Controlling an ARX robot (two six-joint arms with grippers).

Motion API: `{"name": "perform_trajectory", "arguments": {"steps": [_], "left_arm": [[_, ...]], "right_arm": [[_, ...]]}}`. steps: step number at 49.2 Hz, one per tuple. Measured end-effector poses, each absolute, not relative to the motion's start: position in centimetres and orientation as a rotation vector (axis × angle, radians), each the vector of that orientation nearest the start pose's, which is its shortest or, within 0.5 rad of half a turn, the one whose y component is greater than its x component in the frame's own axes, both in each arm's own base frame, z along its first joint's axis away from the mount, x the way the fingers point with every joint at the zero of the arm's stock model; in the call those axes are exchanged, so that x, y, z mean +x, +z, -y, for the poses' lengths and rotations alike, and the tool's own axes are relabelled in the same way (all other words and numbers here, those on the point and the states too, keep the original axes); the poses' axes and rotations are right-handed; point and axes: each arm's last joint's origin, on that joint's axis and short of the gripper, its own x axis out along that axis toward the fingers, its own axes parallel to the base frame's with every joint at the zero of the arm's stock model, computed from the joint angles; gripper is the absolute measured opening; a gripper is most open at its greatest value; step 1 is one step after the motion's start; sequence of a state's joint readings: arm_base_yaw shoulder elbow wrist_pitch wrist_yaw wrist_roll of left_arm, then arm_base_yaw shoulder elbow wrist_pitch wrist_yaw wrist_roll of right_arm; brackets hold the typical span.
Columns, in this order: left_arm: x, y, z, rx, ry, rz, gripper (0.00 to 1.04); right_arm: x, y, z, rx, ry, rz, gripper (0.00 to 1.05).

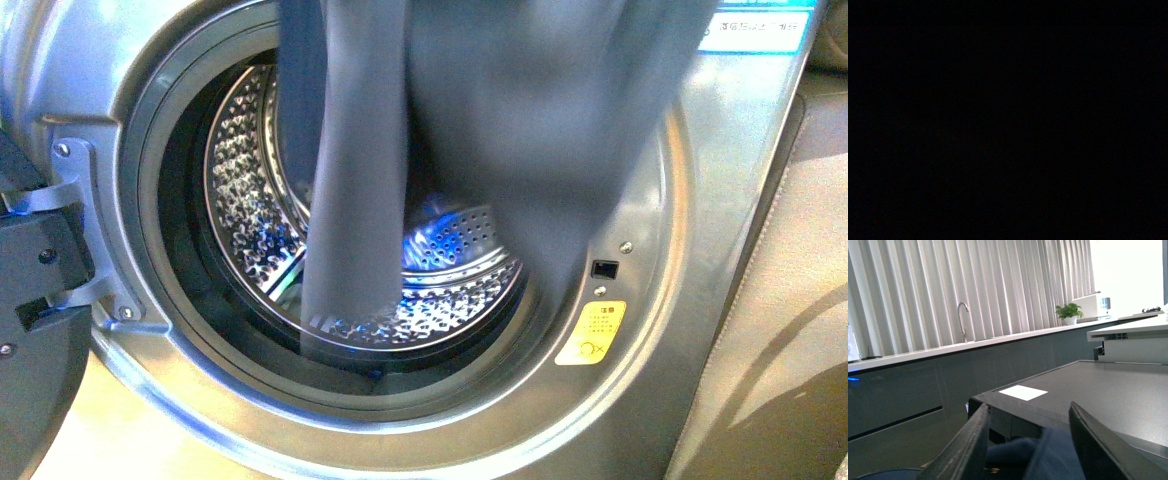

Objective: Put clothes into washing machine

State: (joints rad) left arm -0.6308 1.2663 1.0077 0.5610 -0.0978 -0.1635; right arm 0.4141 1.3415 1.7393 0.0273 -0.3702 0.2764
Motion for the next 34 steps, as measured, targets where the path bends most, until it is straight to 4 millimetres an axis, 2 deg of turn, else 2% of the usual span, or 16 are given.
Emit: {"name": "perform_trajectory", "arguments": {"steps": [5,14,27,34], "left_arm": [[23.5,37.1,16.3,-0.267,-0.536,0.222,0.08],[23.8,35.3,15.5,-0.267,-0.515,0.192,0.08],[24.8,31.1,11.9,-0.246,-0.422,0.148,0.08],[26.3,28.0,9.2,-0.235,-0.355,0.109,0.08]], "right_arm": [[22.2,55.1,-10.9,0.268,0.828,0.330,0.66],[22.2,55.1,-10.9,0.268,0.828,0.331,0.98],[22.2,55.1,-10.9,0.269,0.828,0.330,0.97],[22.2,55.1,-10.9,0.269,0.828,0.330,0.97]]}}
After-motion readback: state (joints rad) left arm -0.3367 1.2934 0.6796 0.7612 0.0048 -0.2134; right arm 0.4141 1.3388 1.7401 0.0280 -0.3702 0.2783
